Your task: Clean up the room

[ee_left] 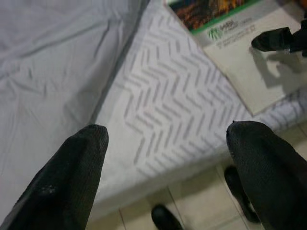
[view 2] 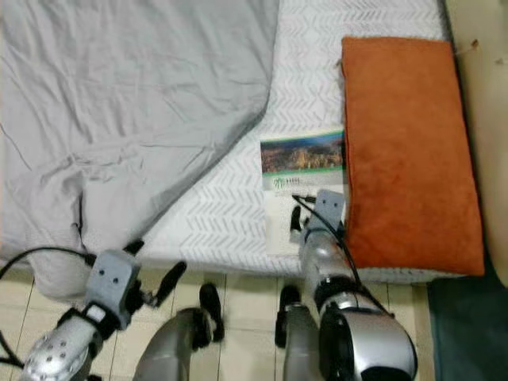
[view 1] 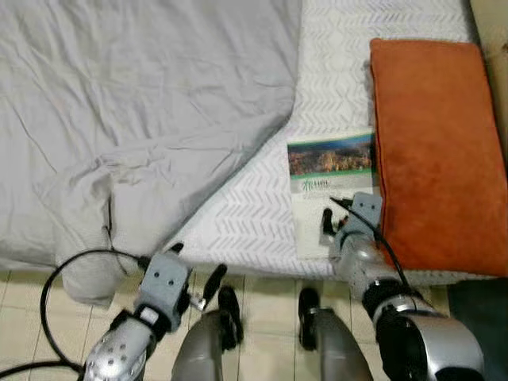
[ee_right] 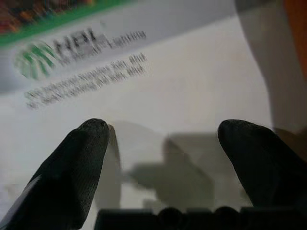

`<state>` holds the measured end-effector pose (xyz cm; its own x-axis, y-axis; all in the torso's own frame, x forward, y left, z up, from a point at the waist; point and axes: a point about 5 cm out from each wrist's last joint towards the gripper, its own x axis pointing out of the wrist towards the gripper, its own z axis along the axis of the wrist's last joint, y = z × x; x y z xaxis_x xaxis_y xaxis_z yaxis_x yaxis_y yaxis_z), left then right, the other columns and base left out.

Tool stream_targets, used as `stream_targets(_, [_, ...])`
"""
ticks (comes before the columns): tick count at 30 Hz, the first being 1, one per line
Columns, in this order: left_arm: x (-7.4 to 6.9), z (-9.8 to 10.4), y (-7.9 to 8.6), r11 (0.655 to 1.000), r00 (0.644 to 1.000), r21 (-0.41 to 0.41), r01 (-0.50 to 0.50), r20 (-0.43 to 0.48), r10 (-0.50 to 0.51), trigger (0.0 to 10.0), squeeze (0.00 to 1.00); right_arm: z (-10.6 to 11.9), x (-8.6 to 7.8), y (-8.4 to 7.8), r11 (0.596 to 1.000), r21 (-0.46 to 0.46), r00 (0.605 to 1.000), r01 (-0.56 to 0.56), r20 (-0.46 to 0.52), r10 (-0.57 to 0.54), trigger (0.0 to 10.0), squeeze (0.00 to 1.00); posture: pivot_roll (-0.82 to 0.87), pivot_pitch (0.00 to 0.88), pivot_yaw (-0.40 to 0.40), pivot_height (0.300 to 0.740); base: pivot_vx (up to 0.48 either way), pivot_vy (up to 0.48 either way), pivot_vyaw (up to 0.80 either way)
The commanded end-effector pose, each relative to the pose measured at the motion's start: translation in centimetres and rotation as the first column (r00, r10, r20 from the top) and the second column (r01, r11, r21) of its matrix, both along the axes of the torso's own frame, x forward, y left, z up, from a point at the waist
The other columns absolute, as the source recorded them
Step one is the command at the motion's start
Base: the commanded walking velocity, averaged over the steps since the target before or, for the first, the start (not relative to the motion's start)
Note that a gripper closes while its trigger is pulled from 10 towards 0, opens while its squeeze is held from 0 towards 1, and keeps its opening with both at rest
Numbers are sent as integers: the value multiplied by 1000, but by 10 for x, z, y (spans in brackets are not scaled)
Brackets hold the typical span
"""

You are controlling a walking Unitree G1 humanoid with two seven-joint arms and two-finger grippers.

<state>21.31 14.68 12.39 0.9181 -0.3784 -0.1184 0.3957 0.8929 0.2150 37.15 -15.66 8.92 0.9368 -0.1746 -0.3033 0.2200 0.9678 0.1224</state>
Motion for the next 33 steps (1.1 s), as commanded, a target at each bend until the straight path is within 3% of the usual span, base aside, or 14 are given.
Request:
stream_targets(1, [-5,-13,1,1000,999,5,-7,-50,7,10000,0,-11,-6,9,999,30,999,-22,-31,23,10000,0,77,413,53,740,0,0,0])
stream_targets(4, [8,-19,-2,1000,999,-3,-15,-32,15,10000,0,-3,-2,19,996,73,999,-41,24,39,10000,0,55,305,17,740,0,0,0])
stream_targets(7, [14,-24,-3,1000,999,0,-17,-31,17,10000,0,-2,-3,23,995,81,998,-52,40,49,10000,0,52,274,14,740,0,0,0])
stream_targets(10, [30,-33,1,998,997,-11,-69,-32,69,10000,0,-7,-11,33,990,85,991,-113,79,107,10000,0,25,160,2,740,0,0,0])
stream_targets(11, [37,-37,3,995,995,-11,-97,-35,97,10000,0,-9,-16,36,988,48,984,-149,109,143,10000,0,1,104,3,740,0,0,0])
stream_targets(13, [42,-40,4,993,993,-11,-114,-35,114,10000,0,-10,-21,38,985,22,977,-173,131,168,10000,0,1,104,3,740,0,0,0])
stream_targets(14, [50,-43,4,990,990,-20,-137,-39,136,10000,0,-12,-33,33,980,-48,963,-192,182,198,10000,0,-41,42,19,740,0,0,0])
stream_targets(15, [50,-43,4,990,990,-20,-137,-39,136,10000,0,-12,-33,33,980,-48,963,-192,182,198,10000,0,-41,42,19,740,0,0,0])
stream_targets(18, [66,-40,-2,988,989,-40,-148,-13,148,10000,0,-17,-71,15,952,-221,927,-211,264,266,10000,0,-66,16,38,740,0,0,0])
stream_targets(21, [76,-35,-8,989,990,-53,-135,22,136,10000,0,-21,-79,-5,959,-237,940,-157,261,218,10000,0,-91,0,58,740,0,0,0])
stream_targets(24, [76,-35,-8,989,990,-53,-135,22,136,10000,0,-21,-79,-5,959,-237,940,-157,261,218,10000,0,-91,0,58,740,0,0,0])
stream_targets(26, [81,-28,-8,981,985,-108,-159,44,165,10000,0,-17,-92,-31,966,-243,947,-87,280,156,10000,0,-114,0,76,740,0,0,0])
stream_targets(28, [80,-26,-5,969,980,-159,-187,36,195,10000,0,-16,-99,-41,964,-256,948,-68,283,142,10000,0,-117,0,81,740,0,0,0])
stream_targets(33, [81,-28,-1,949,971,-216,-229,20,239,10000,0,-17,-106,-48,964,-263,957,-46,265,118,10000,0,-112,0,90,740,0,0,0])
